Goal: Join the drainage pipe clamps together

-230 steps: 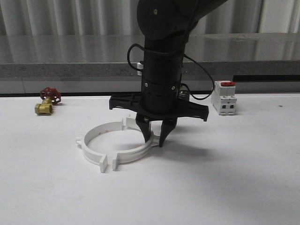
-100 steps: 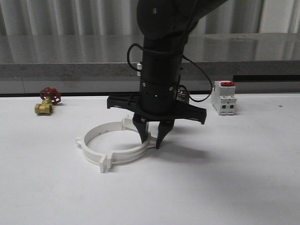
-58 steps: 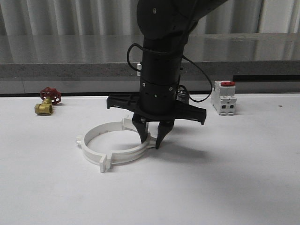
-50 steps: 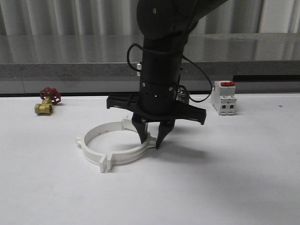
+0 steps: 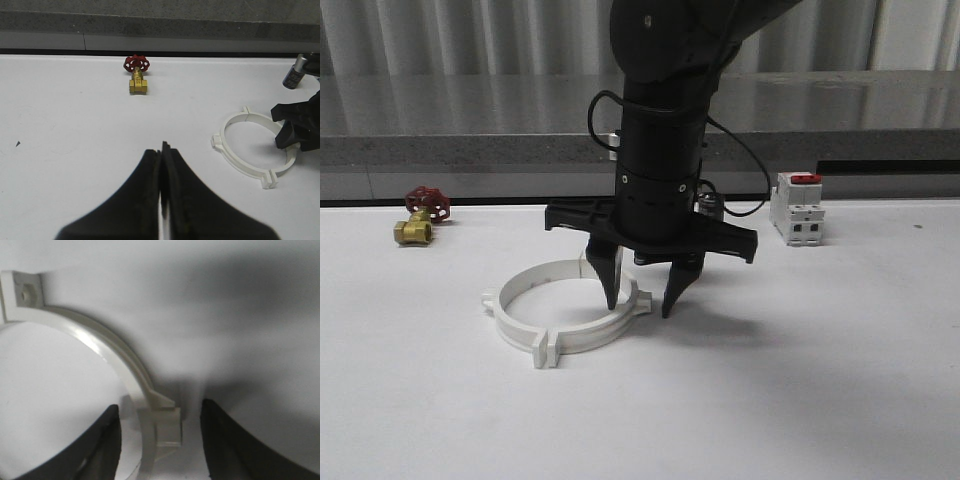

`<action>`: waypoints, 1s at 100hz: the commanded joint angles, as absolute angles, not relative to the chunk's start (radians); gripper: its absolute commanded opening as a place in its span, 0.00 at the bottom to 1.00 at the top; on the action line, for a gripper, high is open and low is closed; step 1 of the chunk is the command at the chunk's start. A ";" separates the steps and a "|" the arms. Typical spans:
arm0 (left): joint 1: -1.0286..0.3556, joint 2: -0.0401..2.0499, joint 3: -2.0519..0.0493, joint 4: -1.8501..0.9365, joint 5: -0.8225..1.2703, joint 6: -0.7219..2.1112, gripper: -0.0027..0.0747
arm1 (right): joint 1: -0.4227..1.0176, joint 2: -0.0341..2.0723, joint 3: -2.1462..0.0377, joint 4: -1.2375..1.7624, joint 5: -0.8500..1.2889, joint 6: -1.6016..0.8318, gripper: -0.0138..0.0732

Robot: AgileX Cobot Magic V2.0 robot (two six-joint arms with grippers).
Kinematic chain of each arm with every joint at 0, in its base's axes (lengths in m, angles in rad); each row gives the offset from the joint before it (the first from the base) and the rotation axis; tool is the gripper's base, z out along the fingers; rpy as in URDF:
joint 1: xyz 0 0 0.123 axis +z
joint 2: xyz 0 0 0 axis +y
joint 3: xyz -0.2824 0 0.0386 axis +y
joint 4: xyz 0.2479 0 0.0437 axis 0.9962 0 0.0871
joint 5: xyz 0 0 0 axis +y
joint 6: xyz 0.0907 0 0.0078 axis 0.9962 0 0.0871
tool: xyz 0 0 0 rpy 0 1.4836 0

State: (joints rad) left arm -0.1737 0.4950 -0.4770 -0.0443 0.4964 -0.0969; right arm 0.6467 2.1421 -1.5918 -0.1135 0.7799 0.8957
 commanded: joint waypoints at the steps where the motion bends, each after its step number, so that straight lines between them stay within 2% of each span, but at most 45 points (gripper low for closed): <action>1: -0.171 0.497 -0.504 -0.056 0.421 -0.097 0.01 | 0.643 2.051 -1.619 -0.152 0.763 0.842 0.60; 20: -0.171 0.497 -0.504 -0.056 0.421 -0.097 0.01 | 0.614 1.965 -1.619 -0.156 0.791 0.671 0.60; 44: -0.171 0.497 -0.504 -0.056 0.421 -0.097 0.01 | 0.500 1.802 -1.558 -0.157 0.848 0.495 0.60; 77: -0.171 0.497 -0.504 -0.056 0.421 -0.097 0.01 | 0.245 1.458 -1.256 -0.178 0.831 0.407 0.60; 100: -0.171 0.497 -0.504 -0.056 0.421 -0.097 0.01 | 0.191 1.182 -1.042 -0.179 0.822 0.354 0.60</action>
